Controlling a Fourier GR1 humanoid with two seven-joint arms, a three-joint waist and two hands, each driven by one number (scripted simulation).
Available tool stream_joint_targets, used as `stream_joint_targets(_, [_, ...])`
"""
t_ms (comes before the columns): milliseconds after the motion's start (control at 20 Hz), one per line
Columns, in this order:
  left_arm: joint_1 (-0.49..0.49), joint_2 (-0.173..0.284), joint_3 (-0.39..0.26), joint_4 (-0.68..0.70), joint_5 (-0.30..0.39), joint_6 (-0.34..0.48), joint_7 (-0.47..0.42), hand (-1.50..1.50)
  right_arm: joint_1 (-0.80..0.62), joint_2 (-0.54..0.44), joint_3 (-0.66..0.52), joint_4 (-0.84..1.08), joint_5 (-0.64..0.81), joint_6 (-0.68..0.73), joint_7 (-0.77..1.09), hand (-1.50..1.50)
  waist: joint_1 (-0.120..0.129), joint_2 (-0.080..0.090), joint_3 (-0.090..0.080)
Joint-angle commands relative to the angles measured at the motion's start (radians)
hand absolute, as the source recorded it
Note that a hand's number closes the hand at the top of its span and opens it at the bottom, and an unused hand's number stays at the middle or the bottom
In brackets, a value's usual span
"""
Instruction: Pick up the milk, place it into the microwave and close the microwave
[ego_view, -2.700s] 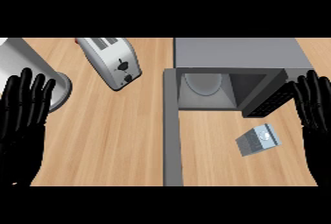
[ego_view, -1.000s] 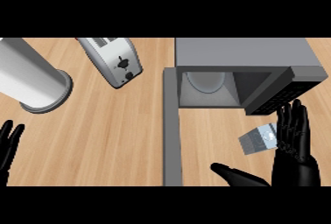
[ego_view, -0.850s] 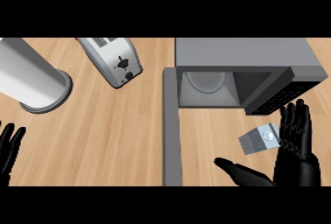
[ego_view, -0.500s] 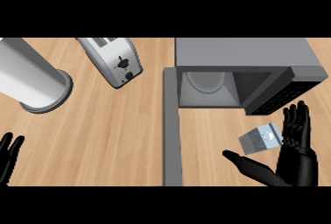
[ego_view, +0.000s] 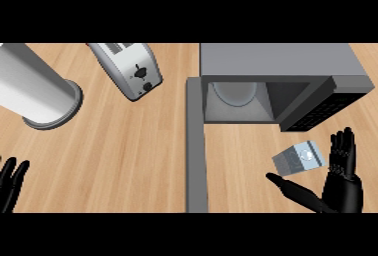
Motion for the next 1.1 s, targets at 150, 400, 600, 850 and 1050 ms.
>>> stream_joint_targets(150, [0.045, 0.004, 0.036, -0.099, 0.067, -0.033, 0.073, -1.50, -0.029, -0.065, -0.111, 0.149, -0.090, 0.100, -0.106, -1.50, 0.002, 0.000, 0.000])
stream_joint_targets(400, [0.011, -0.015, -0.022, -0.071, -0.016, 0.015, 0.051, -1.50, -0.069, -0.077, -0.161, 0.304, -0.120, 0.146, -0.164, -1.50, 0.001, 0.001, 0.000])
stream_joint_targets(600, [0.030, 0.011, 0.065, -0.014, 0.048, -0.047, -0.015, -1.50, -0.085, -0.096, -0.160, 0.320, -0.116, 0.177, -0.117, -1.50, 0.002, 0.000, 0.000])
stream_joint_targets(850, [0.000, -0.010, 0.056, 0.024, 0.008, -0.031, -0.024, -1.50, -0.141, -0.101, -0.202, 0.503, -0.102, 0.174, -0.238, -1.50, 0.001, 0.000, 0.000])
stream_joint_targets(1050, [0.002, 0.009, 0.094, -0.016, 0.067, -0.042, 0.029, -1.50, -0.192, -0.108, -0.225, 0.600, -0.091, 0.151, -0.260, -1.50, 0.002, 0.000, 0.000])
